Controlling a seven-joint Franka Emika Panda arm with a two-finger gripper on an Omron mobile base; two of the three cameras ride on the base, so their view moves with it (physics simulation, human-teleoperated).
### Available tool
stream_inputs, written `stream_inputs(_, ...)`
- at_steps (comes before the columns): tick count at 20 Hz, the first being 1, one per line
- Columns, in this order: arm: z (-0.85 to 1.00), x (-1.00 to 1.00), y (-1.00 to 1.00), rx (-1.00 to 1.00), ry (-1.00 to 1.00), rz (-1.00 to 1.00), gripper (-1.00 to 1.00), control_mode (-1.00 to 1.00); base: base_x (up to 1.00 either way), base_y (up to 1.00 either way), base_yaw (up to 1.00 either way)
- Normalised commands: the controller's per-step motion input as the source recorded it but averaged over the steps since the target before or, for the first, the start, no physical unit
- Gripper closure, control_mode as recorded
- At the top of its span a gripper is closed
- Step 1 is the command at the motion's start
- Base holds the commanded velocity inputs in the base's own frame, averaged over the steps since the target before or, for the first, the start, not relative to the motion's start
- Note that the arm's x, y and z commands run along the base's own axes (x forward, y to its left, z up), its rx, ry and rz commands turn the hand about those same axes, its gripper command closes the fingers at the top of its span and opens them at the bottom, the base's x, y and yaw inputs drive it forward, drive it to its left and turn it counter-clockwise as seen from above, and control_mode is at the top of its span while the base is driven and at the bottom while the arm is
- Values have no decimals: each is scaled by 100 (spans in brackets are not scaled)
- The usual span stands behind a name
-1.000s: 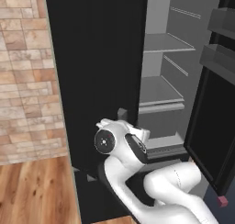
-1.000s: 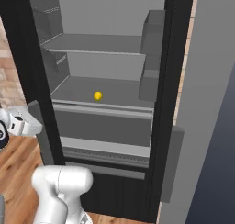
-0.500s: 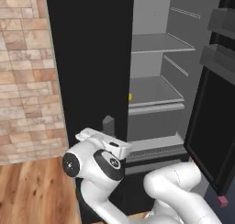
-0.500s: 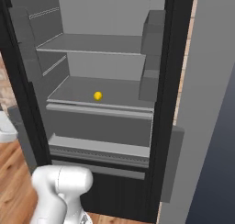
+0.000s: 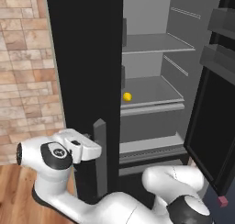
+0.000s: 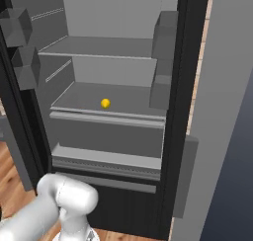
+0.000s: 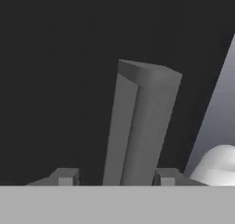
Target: Retrieve a lemon from the fridge and place it on the cutting board with the fish.
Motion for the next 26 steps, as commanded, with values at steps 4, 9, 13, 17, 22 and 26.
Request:
stream_inputs(4, 3, 0, 54, -11, 17, -24, -100, -100, 0, 0, 0)
stream_inputs(9, 2, -39, 21, -5, 13, -16, -100, -100, 0, 0, 0)
stream_inputs(13, 0, -100, -29, 0, 3, -6, -100, -100, 0, 0, 0)
stream_inputs(17, 0, -100, -74, 1, 0, 0, -100, -100, 0, 0, 0)
stream_inputs(22, 7, -100, -90, 7, 0, 0, -100, -100, 0, 0, 0)
stream_inputs(26, 31, -99, -79, 11, 0, 5, -100, -100, 0, 0, 0)
